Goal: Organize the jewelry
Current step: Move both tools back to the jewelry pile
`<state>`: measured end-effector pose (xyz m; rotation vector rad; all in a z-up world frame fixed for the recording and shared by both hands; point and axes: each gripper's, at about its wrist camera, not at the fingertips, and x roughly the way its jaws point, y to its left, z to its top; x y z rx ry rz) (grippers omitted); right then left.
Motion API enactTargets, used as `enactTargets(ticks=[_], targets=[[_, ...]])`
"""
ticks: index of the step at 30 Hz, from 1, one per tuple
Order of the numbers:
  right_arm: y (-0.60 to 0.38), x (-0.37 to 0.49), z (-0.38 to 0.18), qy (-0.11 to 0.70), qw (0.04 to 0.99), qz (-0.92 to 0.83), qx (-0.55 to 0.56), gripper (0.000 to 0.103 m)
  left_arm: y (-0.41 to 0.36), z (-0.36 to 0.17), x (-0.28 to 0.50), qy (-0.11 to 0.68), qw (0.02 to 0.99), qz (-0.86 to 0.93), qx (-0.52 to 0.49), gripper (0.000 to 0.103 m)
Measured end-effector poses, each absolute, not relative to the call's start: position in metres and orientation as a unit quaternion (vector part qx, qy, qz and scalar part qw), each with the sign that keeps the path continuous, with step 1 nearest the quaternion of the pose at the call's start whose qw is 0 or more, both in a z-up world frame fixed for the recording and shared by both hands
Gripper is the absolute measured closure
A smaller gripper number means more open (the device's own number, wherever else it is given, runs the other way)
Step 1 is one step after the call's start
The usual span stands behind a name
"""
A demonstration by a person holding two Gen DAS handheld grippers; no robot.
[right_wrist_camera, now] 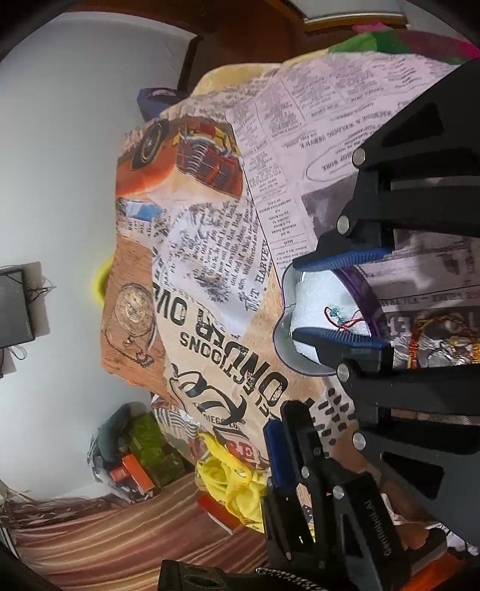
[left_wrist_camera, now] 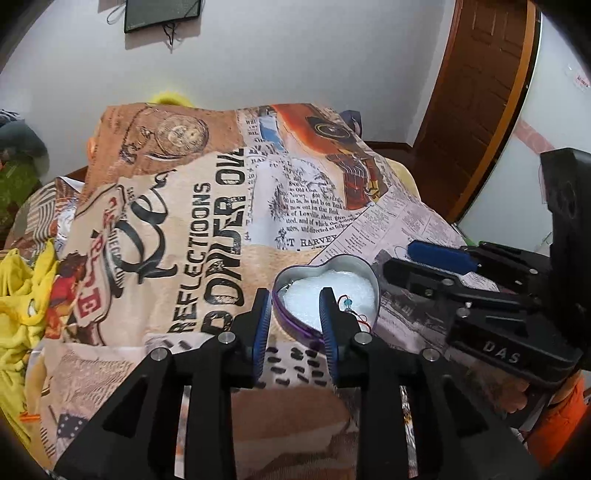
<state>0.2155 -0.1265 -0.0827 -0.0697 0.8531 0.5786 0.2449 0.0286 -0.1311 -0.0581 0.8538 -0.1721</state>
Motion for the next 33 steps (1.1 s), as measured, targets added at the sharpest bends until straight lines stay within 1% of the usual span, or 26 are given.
enactTargets(ticks=[2,8,17,24,33], targets=[[-0.129,0.21,-0.076,0.401,0.874,0.273,-0.036,0.07,0.03,-0.126,0.238,0.41,0.908,-0.082,-0.029,0.077],[-0.135,0.191,-0.059,0.384,0.884,0.263,-0.046,0.069,0.031,-0.116,0.217,0.406,0.91,-0.078,-0.033,0.076],[-0.144,0.163,-0.051,0.378,0.888,0.254,-0.062,0.069,0.027,-0.115,0.191,0.417,0.905,-0.081,-0.03,0.076],[-0.147,0.146,-0.057,0.388,0.884,0.25,-0.07,0.069,0.02,-0.129,0.175,0.438,0.894,-0.089,-0.029,0.076],[-0.15,0.131,-0.08,0.416,0.872,0.248,-0.076,0.069,0.001,-0.157,0.167,0.468,0.877,-0.11,-0.018,0.076]])
